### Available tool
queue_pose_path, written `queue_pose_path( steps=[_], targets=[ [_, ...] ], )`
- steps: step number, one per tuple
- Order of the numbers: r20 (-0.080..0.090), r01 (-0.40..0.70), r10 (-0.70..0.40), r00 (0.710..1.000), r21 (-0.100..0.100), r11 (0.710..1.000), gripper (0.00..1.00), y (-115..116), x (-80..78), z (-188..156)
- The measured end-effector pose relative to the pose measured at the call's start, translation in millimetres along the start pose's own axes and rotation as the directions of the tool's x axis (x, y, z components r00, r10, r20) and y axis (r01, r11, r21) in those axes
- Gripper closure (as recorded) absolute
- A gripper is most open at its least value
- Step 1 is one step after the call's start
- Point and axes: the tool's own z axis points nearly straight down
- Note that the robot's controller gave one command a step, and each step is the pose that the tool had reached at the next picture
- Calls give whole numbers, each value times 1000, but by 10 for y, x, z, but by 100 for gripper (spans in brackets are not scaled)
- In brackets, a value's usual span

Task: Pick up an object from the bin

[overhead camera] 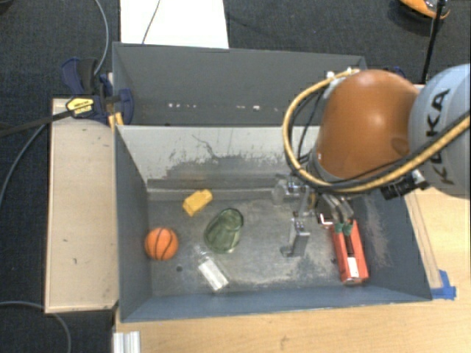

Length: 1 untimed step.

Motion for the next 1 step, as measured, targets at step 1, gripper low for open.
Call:
queue_pose_path(
  steps=[1],
  targets=[
    [22, 16, -16, 1000, -4, 1000, 0, 149, -292, 135]
  ],
)
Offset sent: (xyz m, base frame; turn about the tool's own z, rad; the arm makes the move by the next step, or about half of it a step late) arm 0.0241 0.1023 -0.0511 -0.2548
